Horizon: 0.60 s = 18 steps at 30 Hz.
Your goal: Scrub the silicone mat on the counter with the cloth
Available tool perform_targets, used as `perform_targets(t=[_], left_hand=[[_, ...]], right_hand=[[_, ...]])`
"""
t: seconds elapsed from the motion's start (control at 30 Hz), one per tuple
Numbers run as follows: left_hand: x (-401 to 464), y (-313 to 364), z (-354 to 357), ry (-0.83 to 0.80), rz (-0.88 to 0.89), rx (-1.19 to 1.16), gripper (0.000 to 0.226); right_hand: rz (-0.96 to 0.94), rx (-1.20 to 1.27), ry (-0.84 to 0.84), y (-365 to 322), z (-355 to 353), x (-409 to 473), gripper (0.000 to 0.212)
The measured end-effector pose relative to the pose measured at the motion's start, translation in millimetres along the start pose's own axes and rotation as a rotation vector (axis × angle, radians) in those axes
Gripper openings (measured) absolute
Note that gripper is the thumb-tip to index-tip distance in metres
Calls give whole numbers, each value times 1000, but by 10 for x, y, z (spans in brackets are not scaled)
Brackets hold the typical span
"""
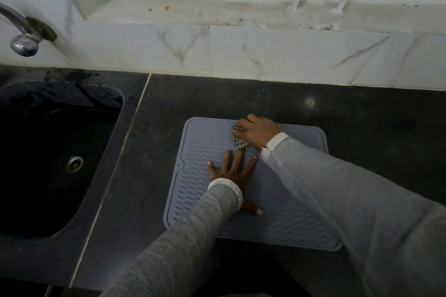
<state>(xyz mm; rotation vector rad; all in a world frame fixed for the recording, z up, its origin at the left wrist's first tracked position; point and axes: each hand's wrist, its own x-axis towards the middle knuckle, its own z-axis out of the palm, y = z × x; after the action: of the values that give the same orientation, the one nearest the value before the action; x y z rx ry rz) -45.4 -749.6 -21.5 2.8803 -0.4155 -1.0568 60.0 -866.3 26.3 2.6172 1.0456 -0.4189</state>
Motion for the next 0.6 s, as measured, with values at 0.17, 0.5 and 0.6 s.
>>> perform_targets(t=[0.17,0.5,0.6], left_hand=[[-14,-9,3,22,15,-19,135],[-105,-37,18,105,3,-38,128],[-152,-128,12,72,-17,-39,129]], right_hand=[[30,-60,-129,421,223,-410,75],[71,-59,-96,441,357,-464,70],[110,57,-96,433,315,-450,64]])
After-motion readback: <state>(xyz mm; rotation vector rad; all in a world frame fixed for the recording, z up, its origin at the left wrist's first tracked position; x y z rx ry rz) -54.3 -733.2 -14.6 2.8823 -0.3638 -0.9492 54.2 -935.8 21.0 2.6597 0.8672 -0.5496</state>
